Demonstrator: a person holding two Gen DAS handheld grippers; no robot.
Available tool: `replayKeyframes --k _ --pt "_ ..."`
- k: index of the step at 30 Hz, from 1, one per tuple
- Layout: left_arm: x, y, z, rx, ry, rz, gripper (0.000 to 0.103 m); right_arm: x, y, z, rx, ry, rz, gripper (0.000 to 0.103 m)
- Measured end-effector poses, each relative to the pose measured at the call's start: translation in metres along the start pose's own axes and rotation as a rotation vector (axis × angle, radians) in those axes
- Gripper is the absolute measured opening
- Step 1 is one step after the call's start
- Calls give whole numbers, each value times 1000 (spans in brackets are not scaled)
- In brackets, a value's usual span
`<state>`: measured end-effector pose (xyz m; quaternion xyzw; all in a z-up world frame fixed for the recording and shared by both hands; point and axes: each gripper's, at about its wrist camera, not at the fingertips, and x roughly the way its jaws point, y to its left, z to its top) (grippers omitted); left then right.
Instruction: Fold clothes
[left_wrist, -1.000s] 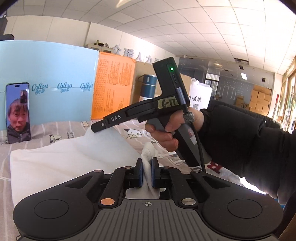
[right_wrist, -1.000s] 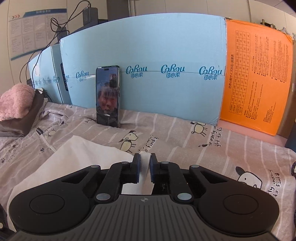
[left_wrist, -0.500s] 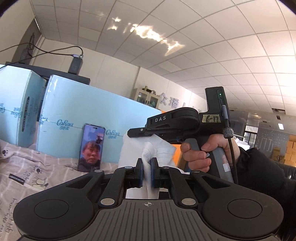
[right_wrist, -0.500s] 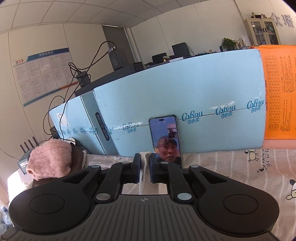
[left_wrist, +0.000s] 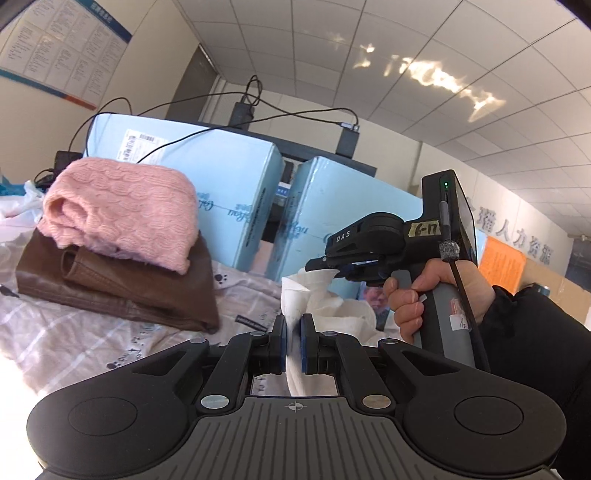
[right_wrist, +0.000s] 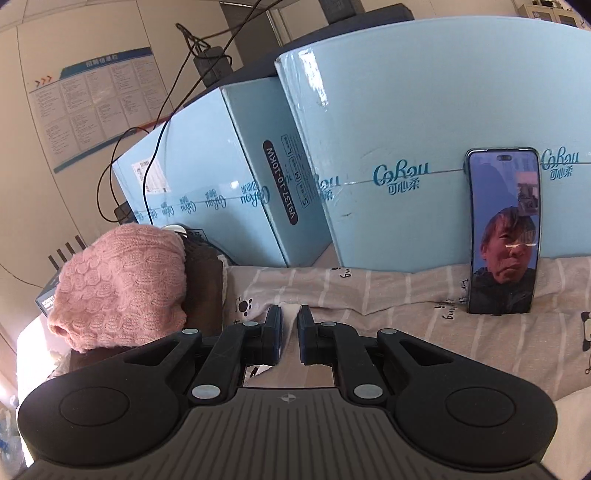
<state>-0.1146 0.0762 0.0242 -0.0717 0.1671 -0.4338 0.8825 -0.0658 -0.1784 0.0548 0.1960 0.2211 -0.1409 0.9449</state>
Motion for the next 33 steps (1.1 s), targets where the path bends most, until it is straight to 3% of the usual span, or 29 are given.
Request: replayKeyframes --k 7,9,10,11,13,15,16,17,18,22,25,28,33 --pt "10 34 -16 -11 119 209 4 49 15 -26 -22 80 -11 12" --pt "11 38 -17 -2 129 267 11 44 16 -24 -6 63 8 27" --pt "11 40 -18 3 134 297 11 37 15 -21 9 45 27 50" --pt "10 43 -17 2 128 329 11 27 12 -18 25 25 47 60" --pt "7 47 -8 3 93 363 16 3 3 -6 36 -7 86 62" --pt "3 44 5 23 37 353 35 -29 -13 3 23 -48 97 70" --pt "2 40 10 38 8 339 42 -45 -22 6 14 -71 98 72" --pt "7 32 15 69 5 291 56 -64 -33 9 -4 -96 88 75" --pt "12 22 21 103 7 235 63 -82 -45 9 -32 -123 63 78" --pt "36 -15 42 240 15 12 70 -139 -97 -3 -121 -179 -86 82" --pt "68 -52 44 369 103 -144 73 -163 -131 -18 -137 -148 -155 82" --pt "102 -83 36 540 213 -271 73 -179 -149 -39 -165 -85 -114 82" --pt "130 -123 7 849 343 -384 73 -181 -156 -68 -259 56 7 82"
